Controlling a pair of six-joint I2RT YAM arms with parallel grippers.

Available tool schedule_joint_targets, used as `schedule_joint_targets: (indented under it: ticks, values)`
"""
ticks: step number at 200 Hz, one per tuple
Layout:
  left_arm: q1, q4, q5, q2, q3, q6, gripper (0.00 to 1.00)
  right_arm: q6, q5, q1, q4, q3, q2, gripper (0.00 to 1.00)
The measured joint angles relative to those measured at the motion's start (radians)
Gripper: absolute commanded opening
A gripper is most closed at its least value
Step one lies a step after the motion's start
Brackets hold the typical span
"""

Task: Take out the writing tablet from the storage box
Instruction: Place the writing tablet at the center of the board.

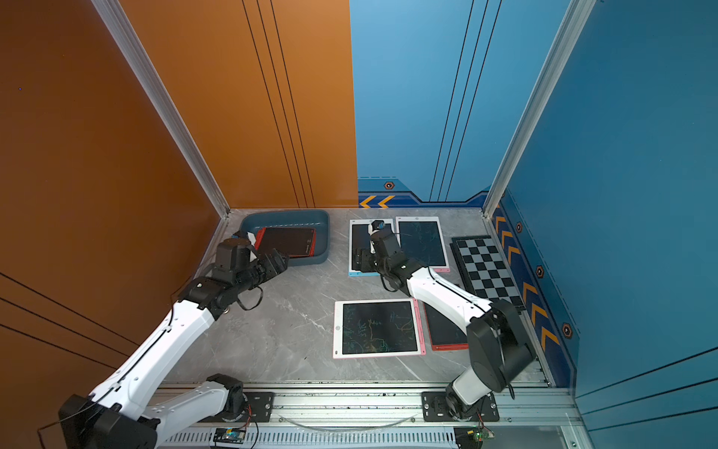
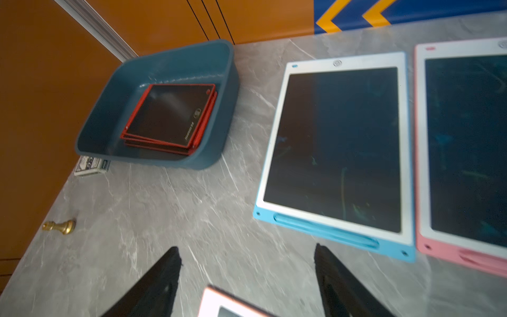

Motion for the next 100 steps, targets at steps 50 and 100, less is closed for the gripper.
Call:
schedule_joint_targets:
  ticks: [50, 100]
  values:
    - [0.142, -0.039, 0.033, 0.222, 0.131, 0.138, 1.0, 0.016, 0.001, 0.074, 0.051, 0.299, 0.311, 0.76]
    - [0.252, -0.043, 0.071, 0.497, 0.309, 0.253, 0.98, 0.018, 0.063, 0.123, 0.008, 0.448, 0.504, 0.71]
